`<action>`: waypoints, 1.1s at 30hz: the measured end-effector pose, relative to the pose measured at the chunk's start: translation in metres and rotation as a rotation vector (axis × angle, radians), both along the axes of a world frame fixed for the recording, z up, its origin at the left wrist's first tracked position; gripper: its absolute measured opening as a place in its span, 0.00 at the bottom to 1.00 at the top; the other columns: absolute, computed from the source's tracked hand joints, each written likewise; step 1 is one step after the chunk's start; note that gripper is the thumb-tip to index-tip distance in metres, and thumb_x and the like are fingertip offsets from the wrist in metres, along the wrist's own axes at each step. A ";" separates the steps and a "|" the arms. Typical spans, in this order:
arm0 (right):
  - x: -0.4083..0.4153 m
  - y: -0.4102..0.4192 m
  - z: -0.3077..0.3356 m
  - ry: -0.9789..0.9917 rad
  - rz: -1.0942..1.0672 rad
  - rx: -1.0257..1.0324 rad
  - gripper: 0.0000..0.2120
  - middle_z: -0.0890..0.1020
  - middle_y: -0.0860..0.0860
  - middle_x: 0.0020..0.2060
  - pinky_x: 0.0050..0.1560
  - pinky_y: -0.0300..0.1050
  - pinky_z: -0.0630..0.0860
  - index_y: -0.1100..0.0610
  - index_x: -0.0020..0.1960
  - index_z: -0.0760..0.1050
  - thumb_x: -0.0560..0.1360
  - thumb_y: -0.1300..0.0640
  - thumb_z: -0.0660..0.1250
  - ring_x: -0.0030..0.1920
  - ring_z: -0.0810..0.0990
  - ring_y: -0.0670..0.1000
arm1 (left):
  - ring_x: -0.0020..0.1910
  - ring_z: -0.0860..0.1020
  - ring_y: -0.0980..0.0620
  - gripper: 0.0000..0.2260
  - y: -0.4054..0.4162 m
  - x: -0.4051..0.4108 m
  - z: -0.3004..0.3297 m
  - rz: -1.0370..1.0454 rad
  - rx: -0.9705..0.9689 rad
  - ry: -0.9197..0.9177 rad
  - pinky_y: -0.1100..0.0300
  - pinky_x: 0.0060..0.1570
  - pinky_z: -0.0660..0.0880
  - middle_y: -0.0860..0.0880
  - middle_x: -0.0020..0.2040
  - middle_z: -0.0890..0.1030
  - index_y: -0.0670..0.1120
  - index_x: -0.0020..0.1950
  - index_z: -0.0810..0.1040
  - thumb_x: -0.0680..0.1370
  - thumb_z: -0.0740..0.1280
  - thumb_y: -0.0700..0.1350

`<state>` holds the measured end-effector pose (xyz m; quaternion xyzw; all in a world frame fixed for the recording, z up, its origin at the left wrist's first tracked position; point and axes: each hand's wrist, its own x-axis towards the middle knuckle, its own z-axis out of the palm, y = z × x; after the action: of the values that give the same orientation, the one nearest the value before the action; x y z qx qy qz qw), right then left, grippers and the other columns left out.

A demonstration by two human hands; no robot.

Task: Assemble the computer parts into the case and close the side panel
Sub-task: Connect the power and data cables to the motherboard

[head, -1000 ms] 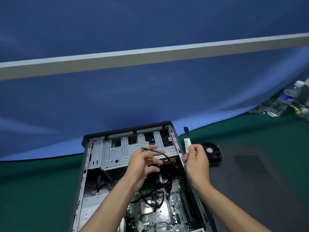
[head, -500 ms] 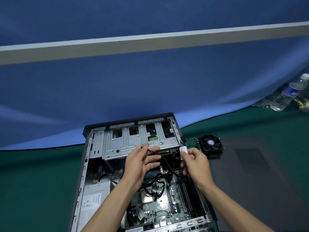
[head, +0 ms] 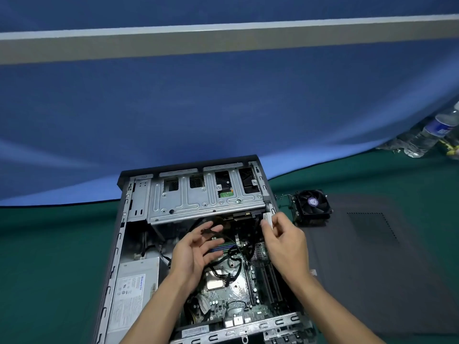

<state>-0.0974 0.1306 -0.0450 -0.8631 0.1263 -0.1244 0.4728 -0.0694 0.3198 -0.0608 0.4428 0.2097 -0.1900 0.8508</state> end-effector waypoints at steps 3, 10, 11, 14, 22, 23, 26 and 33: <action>-0.001 0.001 0.001 -0.034 0.007 -0.020 0.15 0.66 0.45 0.23 0.27 0.36 0.62 0.51 0.34 0.65 0.77 0.53 0.66 0.26 0.65 0.44 | 0.34 0.81 0.48 0.15 0.002 -0.004 -0.003 -0.017 0.113 -0.035 0.58 0.28 0.77 0.40 0.50 0.83 0.39 0.58 0.76 0.77 0.54 0.33; -0.003 0.002 0.002 -0.120 -0.008 -0.073 0.09 0.72 0.45 0.32 0.33 0.32 0.65 0.49 0.40 0.68 0.79 0.50 0.60 0.33 0.70 0.43 | 0.28 0.76 0.50 0.18 0.002 -0.007 -0.004 -0.008 0.202 -0.056 0.60 0.25 0.73 0.39 0.44 0.80 0.42 0.57 0.80 0.74 0.57 0.29; -0.003 0.002 0.002 -0.125 -0.009 -0.079 0.09 0.71 0.45 0.32 0.34 0.31 0.65 0.48 0.40 0.68 0.78 0.50 0.60 0.34 0.70 0.42 | 0.28 0.75 0.50 0.17 0.002 -0.008 -0.004 -0.010 0.241 -0.065 0.60 0.25 0.73 0.39 0.44 0.81 0.43 0.56 0.80 0.75 0.58 0.29; -0.003 0.002 0.001 -0.123 -0.007 -0.085 0.08 0.71 0.45 0.32 0.34 0.31 0.65 0.49 0.41 0.68 0.79 0.50 0.60 0.34 0.71 0.42 | 0.26 0.75 0.51 0.14 -0.001 -0.010 -0.004 -0.016 0.376 -0.122 0.61 0.23 0.73 0.42 0.42 0.84 0.43 0.55 0.80 0.76 0.61 0.30; -0.005 0.002 0.001 -0.097 0.004 -0.118 0.09 0.74 0.45 0.35 0.36 0.32 0.66 0.51 0.43 0.72 0.78 0.49 0.60 0.39 0.73 0.42 | 0.27 0.77 0.48 0.14 -0.002 -0.011 -0.007 -0.001 0.321 -0.116 0.61 0.25 0.75 0.38 0.31 0.79 0.45 0.57 0.78 0.78 0.59 0.32; -0.005 0.001 0.000 -0.089 0.014 -0.130 0.09 0.75 0.45 0.35 0.35 0.32 0.66 0.52 0.43 0.74 0.78 0.49 0.61 0.38 0.73 0.43 | 0.27 0.77 0.48 0.14 -0.002 -0.011 -0.008 -0.005 0.334 -0.116 0.61 0.25 0.76 0.38 0.31 0.79 0.46 0.57 0.78 0.79 0.59 0.33; -0.004 0.001 -0.001 -0.062 0.024 -0.139 0.10 0.74 0.46 0.32 0.32 0.33 0.64 0.53 0.42 0.74 0.78 0.48 0.62 0.34 0.72 0.44 | 0.27 0.77 0.49 0.13 -0.004 -0.012 -0.014 -0.040 0.480 -0.152 0.61 0.25 0.76 0.42 0.37 0.83 0.47 0.60 0.77 0.79 0.62 0.35; -0.004 0.000 0.000 -0.025 -0.061 -0.084 0.14 0.72 0.48 0.26 0.29 0.43 0.64 0.54 0.39 0.68 0.79 0.46 0.56 0.29 0.71 0.48 | 0.46 0.76 0.56 0.10 -0.013 -0.025 -0.020 -0.727 1.491 -0.621 0.62 0.52 0.73 0.52 0.52 0.78 0.48 0.55 0.75 0.81 0.57 0.51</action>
<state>-0.1018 0.1306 -0.0453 -0.8764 0.1414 -0.1547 0.4337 -0.0944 0.3064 -0.0806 0.9530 -0.1150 -0.1337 0.2464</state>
